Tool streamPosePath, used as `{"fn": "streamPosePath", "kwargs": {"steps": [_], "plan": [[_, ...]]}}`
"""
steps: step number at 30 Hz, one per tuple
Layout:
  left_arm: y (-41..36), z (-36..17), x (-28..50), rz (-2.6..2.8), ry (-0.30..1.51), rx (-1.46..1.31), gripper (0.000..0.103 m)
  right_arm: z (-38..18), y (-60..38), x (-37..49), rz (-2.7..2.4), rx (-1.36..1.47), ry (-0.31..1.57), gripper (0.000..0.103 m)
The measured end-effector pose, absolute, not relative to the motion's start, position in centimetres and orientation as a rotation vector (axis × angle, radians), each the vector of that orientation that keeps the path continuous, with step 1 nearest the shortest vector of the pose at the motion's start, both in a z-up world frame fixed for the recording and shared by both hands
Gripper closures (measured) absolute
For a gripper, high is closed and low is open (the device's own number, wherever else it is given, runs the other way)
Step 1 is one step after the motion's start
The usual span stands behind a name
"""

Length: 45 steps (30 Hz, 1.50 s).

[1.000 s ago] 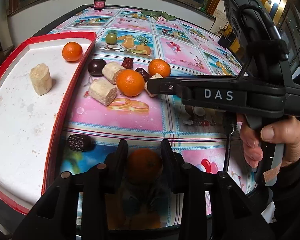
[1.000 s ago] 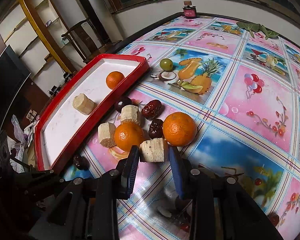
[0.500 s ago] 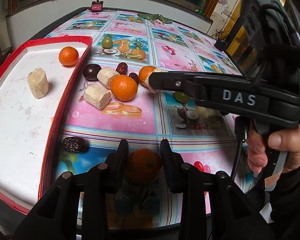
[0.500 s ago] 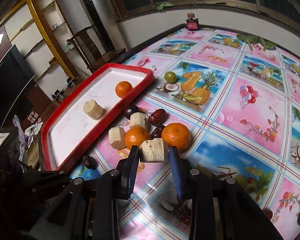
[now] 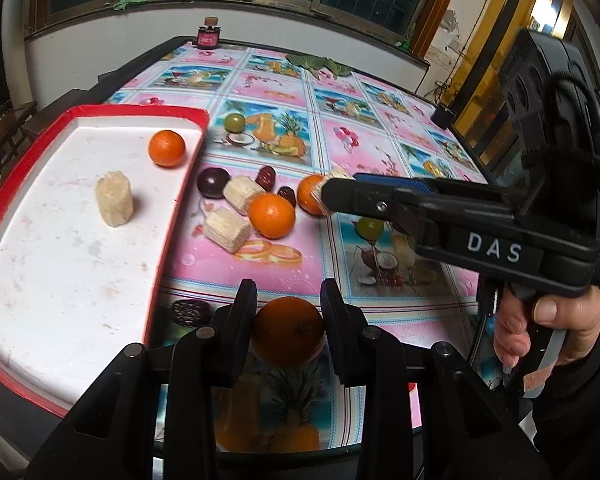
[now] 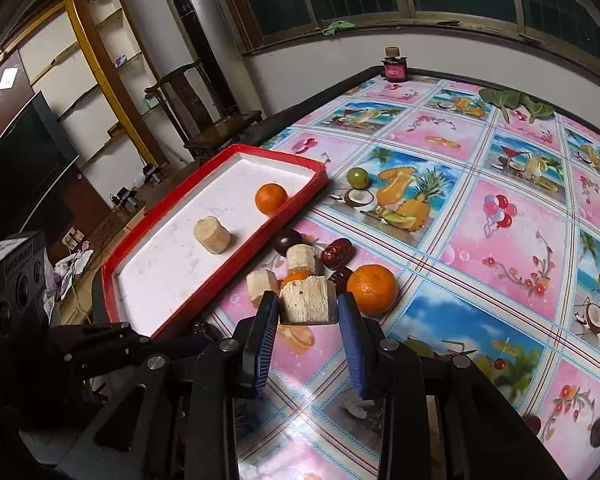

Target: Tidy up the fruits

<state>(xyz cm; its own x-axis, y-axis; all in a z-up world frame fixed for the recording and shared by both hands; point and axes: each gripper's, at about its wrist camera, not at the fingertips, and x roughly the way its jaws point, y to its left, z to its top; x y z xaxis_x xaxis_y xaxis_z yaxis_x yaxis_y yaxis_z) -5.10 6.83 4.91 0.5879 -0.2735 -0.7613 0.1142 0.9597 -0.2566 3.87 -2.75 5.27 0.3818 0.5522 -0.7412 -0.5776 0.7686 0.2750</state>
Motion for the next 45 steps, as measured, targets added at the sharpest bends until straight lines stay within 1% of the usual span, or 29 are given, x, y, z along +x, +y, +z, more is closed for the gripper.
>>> {"fn": "streamPosePath", "kwargs": {"steps": [22, 45], "plan": [[9.6, 6.5, -5.6, -0.173, 0.863, -0.215, 0.072, 7.4, -1.9, 2.4, 0.749, -0.03, 0.881, 0.072], [12.7, 6.8, -6.3, -0.12, 0.835, -0.248, 0.072, 7.8, -0.6, 1.6, 0.762, -0.045, 0.873, 0.072]]}}
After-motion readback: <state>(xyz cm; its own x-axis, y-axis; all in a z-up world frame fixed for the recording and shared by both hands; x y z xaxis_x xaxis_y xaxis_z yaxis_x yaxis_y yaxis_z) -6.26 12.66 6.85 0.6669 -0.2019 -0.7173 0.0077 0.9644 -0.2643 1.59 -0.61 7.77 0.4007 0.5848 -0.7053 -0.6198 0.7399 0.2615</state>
